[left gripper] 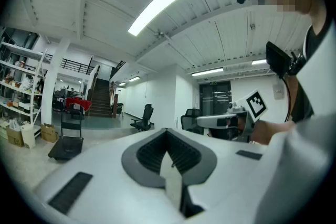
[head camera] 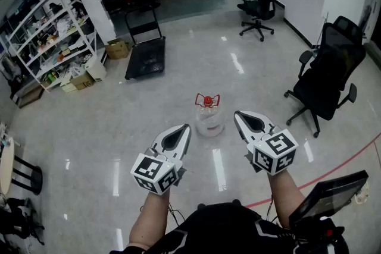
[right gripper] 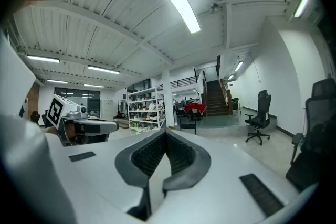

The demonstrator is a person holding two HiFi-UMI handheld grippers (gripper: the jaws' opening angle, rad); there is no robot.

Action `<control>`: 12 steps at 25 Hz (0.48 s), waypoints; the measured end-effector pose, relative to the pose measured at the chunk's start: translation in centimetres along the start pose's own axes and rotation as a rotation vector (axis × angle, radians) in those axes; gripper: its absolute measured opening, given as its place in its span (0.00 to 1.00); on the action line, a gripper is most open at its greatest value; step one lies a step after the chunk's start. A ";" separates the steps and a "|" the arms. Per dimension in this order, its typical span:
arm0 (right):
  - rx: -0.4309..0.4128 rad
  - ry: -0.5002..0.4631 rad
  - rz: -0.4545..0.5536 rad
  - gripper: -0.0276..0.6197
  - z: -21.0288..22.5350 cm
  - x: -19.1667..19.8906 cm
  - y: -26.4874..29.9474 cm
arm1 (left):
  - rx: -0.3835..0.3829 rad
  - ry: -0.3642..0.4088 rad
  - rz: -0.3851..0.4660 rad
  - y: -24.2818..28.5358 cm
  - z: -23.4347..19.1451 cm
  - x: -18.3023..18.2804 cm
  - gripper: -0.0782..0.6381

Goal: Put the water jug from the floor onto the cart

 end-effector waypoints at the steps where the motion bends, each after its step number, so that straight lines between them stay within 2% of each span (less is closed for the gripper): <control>1: 0.000 -0.002 0.001 0.05 0.0 0.0 0.0 | -0.001 -0.002 0.002 0.0 0.0 0.0 0.11; 12: 0.001 -0.015 -0.006 0.05 0.6 0.1 0.1 | 0.001 -0.010 0.008 0.4 -0.1 0.0 0.11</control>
Point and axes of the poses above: the fingertips, and each gripper's own axes: y forward along the fingers, z to its right, x out of its underside, the point moved 2 cm from there along -y, backward along the fingers, and after that the axes turned 13 degrees about -y, right-handed, at the moved point
